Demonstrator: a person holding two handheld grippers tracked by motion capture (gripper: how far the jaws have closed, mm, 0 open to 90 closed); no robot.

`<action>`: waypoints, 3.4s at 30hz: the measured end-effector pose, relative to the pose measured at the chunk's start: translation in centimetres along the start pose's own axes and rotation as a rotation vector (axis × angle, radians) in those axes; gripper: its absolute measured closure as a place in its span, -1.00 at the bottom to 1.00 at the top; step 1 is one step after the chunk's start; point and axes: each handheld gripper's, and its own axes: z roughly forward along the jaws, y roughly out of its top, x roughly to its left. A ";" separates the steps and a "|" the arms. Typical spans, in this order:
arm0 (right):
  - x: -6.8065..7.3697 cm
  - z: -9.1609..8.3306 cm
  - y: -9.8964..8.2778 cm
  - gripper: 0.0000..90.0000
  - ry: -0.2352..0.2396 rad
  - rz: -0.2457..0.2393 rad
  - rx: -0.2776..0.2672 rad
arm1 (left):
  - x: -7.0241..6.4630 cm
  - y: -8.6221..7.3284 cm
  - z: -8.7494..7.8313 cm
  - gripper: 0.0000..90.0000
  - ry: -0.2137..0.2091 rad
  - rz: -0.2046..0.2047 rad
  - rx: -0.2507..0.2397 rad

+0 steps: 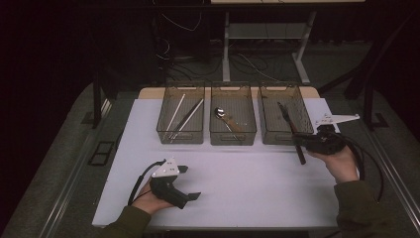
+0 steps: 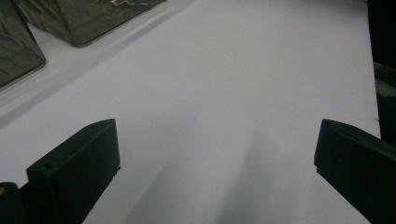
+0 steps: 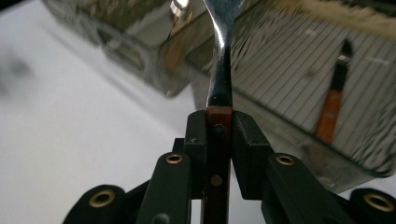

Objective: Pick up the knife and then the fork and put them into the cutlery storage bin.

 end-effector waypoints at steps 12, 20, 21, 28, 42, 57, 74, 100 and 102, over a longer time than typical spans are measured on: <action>-1.6 -0.7 3.0 0.72 -0.090 0.053 -0.142 | 0.0 0.0 0.0 -1.00 0.001 -0.004 0.000; -2.6 0.0 5.7 0.72 -0.137 0.080 -0.181 | 0.0 0.0 0.0 -1.00 -0.001 -0.006 -0.003; -2.7 0.2 5.9 0.72 -0.143 0.081 -0.183 | 0.0 0.0 0.0 -1.00 -0.002 -0.003 0.000; -3.6 1.8 6.9 0.72 -0.182 0.100 -0.163 | 0.1 0.0 -0.1 -1.00 -0.005 -0.003 -0.004; -5.3 5.6 6.3 0.72 -0.208 0.154 -0.057 | 0.1 0.1 -0.1 -1.00 -0.010 -0.006 -0.006; -5.9 8.4 5.7 0.72 -0.225 0.163 0.151 | 0.1 0.1 -0.1 -1.00 -0.016 0.006 -0.009; -5.6 8.6 5.9 0.09 -0.227 0.164 0.194 | 0.2 0.1 -0.1 -1.00 -0.014 0.006 -0.005; -2.0 4.2 4.3 -0.57 -0.085 0.074 -0.056 | 0.7 0.0 -0.2 -1.00 0.027 -0.018 -0.001; -1.4 4.0 3.8 -0.58 -0.067 0.064 -0.073 | 0.6 0.0 -0.2 -1.00 0.027 -0.022 -0.002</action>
